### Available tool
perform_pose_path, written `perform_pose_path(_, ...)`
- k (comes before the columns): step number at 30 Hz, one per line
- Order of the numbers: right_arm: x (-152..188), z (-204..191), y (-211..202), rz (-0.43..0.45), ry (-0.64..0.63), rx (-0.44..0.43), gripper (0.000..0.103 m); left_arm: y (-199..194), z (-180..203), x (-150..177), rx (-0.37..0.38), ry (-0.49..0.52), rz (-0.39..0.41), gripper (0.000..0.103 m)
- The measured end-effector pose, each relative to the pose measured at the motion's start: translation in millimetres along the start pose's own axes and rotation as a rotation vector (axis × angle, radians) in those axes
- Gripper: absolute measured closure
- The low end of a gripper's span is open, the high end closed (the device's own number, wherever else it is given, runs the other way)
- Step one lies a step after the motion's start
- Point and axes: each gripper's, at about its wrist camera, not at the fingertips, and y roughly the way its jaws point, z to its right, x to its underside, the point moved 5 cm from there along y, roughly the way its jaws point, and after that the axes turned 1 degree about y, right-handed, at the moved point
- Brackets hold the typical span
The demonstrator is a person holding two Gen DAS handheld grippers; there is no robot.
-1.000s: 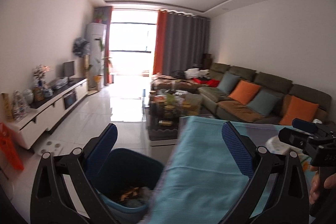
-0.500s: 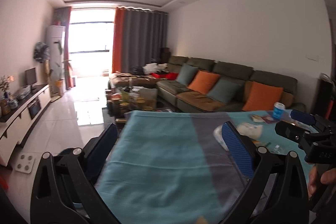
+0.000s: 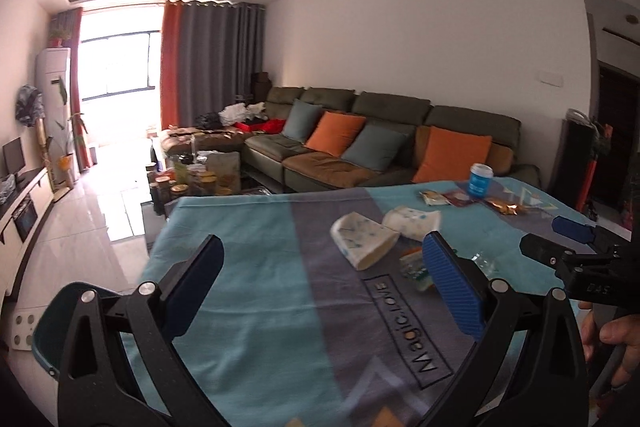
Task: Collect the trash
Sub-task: 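Move both open grippers back over the table trash, then grasp the green-striped snack bag with the left gripper while the right gripper grasps a clear wrapper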
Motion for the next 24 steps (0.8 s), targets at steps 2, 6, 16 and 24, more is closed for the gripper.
perform_pose_path(2,2,9,4,-0.009,0.008,0.013,0.007,9,10,2,0.022,0.01,-0.016,0.005)
perform_pose_path(6,8,22,16,-0.044,0.03,0.018,0.007,25,26,6,0.064,0.027,-0.043,0.005)
perform_pose_path(16,20,45,63,-0.167,0.107,0.027,0.007,75,59,16,0.147,0.057,-0.12,0.005)
perform_pose_path(24,23,52,97,-0.244,0.158,-0.01,0.012,105,73,22,0.184,0.086,-0.169,0.005)
